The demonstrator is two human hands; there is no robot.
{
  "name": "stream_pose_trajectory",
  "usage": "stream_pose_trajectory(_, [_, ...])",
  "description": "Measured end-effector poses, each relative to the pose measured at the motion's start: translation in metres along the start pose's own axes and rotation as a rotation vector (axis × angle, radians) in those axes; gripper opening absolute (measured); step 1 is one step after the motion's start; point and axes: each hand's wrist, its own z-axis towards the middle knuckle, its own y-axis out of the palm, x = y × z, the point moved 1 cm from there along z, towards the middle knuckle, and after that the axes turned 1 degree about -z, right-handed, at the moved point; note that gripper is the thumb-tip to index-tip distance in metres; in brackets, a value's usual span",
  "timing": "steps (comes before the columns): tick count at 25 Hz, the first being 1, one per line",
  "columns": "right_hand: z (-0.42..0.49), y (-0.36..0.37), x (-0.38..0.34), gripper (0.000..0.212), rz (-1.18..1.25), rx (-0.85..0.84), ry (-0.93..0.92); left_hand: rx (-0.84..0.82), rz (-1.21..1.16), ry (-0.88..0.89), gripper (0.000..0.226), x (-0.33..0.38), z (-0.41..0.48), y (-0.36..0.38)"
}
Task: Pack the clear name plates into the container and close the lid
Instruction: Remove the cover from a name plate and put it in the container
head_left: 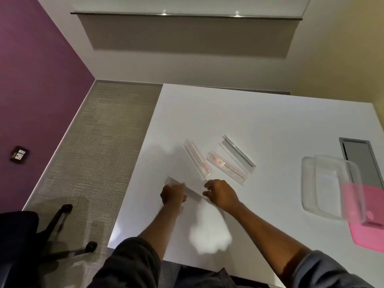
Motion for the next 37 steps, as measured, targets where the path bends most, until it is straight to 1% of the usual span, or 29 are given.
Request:
stream_pose_trajectory(3, [0.002,0.018,-0.002,0.035,-0.023,-0.02,0.003,-0.056,-0.094,-0.103,0.032,-0.01,0.006,0.005])
stream_pose_trajectory(4, [-0.001,0.02,-0.007,0.033,-0.042,-0.039,0.024,-0.076,-0.13,-0.109,0.031,-0.015,0.007,0.008])
stream_pose_trajectory(7, [0.006,0.033,-0.005,0.023,-0.069,-0.021,0.052,-0.119,-0.239,-0.125,0.03,-0.021,0.016,0.013])
stream_pose_trajectory(10, [0.007,0.044,-0.006,0.017,-0.097,-0.018,0.041,-0.134,-0.242,-0.119,0.033,-0.024,0.024,0.015])
stream_pose_trajectory(12, [0.009,0.051,-0.006,0.013,-0.085,-0.019,0.021,-0.148,-0.284,-0.113,0.029,-0.024,0.029,0.017])
stream_pose_trajectory(15, [0.011,0.054,-0.002,0.012,-0.068,-0.02,0.018,-0.168,-0.33,-0.117,0.02,-0.021,0.032,0.019])
stream_pose_trajectory(19, [0.008,0.051,0.003,0.019,-0.034,-0.053,0.011,-0.221,-0.367,-0.112,0.005,-0.019,0.03,0.019])
stream_pose_trajectory(21, [0.006,0.047,0.007,0.026,-0.033,-0.067,0.007,-0.25,-0.377,-0.103,0.003,-0.02,0.028,0.019])
stream_pose_trajectory(23, [0.004,0.041,0.013,0.041,0.002,-0.093,0.028,-0.274,-0.383,-0.096,0.004,-0.022,0.023,0.019])
stream_pose_trajectory(26, [0.0,0.029,0.02,0.061,0.118,-0.149,0.059,-0.315,-0.422,-0.109,0.007,-0.027,0.015,0.02])
stream_pose_trajectory(27, [-0.001,0.026,0.023,0.064,0.155,-0.154,0.055,-0.329,-0.438,-0.119,0.011,-0.029,0.012,0.021])
stream_pose_trajectory(30, [-0.01,0.014,0.026,0.062,0.239,-0.146,0.032,-0.378,-0.495,-0.133,0.025,-0.032,0.005,0.024])
stream_pose_trajectory(34, [-0.025,-0.004,0.031,0.063,0.316,-0.107,0.03,-0.477,-0.516,-0.107,0.027,-0.025,-0.009,0.021])
stream_pose_trajectory(37, [-0.038,-0.02,0.035,0.066,0.37,-0.076,0.032,-0.481,-0.629,-0.087,0.02,-0.012,-0.012,0.016])
